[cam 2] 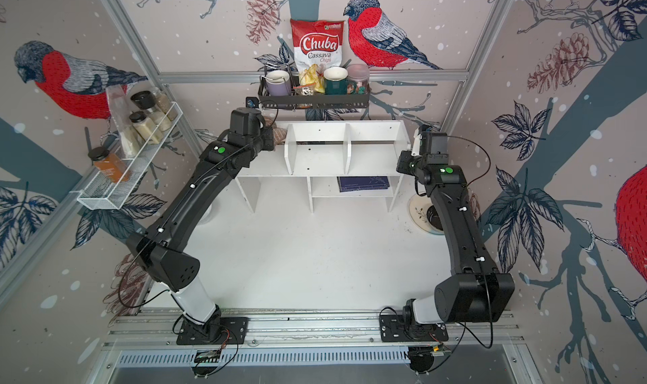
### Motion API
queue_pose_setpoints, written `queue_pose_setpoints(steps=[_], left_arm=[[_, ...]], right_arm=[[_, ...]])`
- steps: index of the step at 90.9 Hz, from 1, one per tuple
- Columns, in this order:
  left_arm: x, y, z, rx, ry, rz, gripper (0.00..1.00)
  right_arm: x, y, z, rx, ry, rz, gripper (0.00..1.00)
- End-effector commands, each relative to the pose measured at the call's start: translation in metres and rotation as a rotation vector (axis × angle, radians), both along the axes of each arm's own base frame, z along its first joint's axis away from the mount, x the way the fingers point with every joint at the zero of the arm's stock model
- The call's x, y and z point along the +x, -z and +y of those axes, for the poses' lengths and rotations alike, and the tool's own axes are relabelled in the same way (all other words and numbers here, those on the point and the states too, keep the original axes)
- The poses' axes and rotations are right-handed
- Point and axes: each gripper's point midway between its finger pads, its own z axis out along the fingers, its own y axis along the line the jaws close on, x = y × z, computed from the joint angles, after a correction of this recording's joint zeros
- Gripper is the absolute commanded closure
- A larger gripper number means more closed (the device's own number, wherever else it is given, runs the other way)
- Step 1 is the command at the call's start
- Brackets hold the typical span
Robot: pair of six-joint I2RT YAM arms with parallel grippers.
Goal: Wipe the bookshelf clean with a cloth
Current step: Wipe the dust from the shelf.
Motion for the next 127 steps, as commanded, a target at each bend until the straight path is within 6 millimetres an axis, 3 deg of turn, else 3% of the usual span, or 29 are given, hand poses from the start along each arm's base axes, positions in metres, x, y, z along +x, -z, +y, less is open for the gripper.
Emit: queue_pose_setpoints(steps=[1,30,43,57,69,79,96,108,117,127], left_arm=[[-0.011,0.020,0.026,0.083,-0.067,0.058,1.00],[-0.067,0.099,0.037,0.045,-0.044,0.197,1.00],[-0.078,0.114,0.009,0.042,0.044,0.221,1.00],[-0.077,0.099,-0.034,-0.035,0.156,0.188,1.00],[-0.061,0.068,-0.044,-0.084,0.151,0.130,1.00],[-0.042,0.039,-0.035,-0.051,0.085,0.067,1.00],[-0.018,0.000,0.011,-0.045,-0.051,-0.009,1.00],[-0.021,0.003,0.043,0.002,-0.130,0.009,1.00],[-0.030,0.016,0.046,0.023,-0.113,0.043,1.00],[-0.044,0.045,0.046,0.033,-0.103,0.106,1.00]], right_arm=[[-0.008,0.000,0.038,0.223,-0.100,0.052,1.00],[-0.006,0.004,0.025,0.215,-0.050,0.054,1.00],[-0.008,0.005,0.020,0.228,-0.029,0.049,1.00],[-0.009,0.007,0.020,0.225,-0.028,0.055,1.00],[-0.009,0.008,0.022,0.227,-0.036,0.058,1.00],[-0.010,0.008,0.026,0.220,-0.050,0.060,1.00],[-0.011,0.006,0.029,0.212,-0.066,0.056,1.00],[-0.013,0.003,0.031,0.210,-0.074,0.047,1.00],[-0.013,0.003,0.031,0.208,-0.074,0.045,1.00],[-0.012,0.002,0.030,0.210,-0.068,0.044,1.00]])
